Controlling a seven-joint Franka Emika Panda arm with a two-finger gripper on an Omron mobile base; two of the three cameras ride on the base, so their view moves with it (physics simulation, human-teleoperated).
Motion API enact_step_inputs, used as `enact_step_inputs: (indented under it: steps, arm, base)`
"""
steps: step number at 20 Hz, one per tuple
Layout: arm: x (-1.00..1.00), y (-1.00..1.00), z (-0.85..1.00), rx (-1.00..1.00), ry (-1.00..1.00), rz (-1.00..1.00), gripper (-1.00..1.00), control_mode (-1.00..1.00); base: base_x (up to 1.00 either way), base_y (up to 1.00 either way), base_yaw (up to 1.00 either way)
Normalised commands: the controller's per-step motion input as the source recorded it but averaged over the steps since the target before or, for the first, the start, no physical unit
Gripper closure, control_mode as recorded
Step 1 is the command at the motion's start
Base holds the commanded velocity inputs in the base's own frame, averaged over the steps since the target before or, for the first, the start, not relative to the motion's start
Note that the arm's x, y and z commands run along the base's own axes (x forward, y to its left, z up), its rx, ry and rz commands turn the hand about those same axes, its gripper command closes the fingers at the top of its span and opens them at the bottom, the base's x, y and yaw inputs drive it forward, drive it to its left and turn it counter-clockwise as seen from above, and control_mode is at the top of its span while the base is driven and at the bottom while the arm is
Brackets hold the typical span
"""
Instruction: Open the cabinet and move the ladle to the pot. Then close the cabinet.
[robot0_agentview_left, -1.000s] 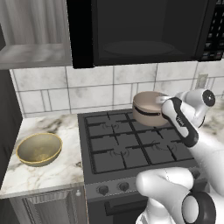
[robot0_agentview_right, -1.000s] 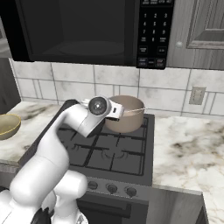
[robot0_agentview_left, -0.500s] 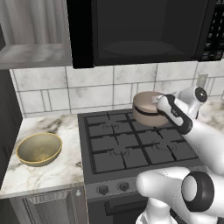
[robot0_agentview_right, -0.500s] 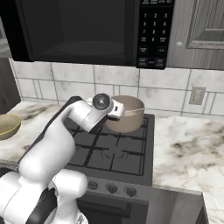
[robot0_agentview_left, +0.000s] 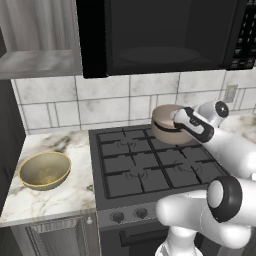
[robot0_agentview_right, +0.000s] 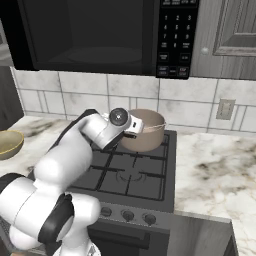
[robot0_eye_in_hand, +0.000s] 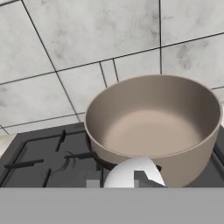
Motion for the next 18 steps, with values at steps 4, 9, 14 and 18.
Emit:
enact_step_inputs:
  steps: [4, 9, 14, 18]
  arm:
    - [0.31, 0.00, -0.18, 0.00, 0.00, 0.00, 1.00, -1.00]
    - [0.32, 0.00, -0.10, 0.00, 0.00, 0.00, 1.00, -1.00]
    - [0.26, 0.00, -0.12, 0.00, 0.00, 0.00, 1.00, -1.00]
    - [0.17, 0.00, -0.13, 0.00, 0.00, 0.00, 1.00, -1.00]
  base:
    - [0.00, 0.00, 0.00]
    - [0.00, 0.00, 0.00]
    - [0.00, 0.00, 0.00]
    - [0.00, 0.00, 0.00]
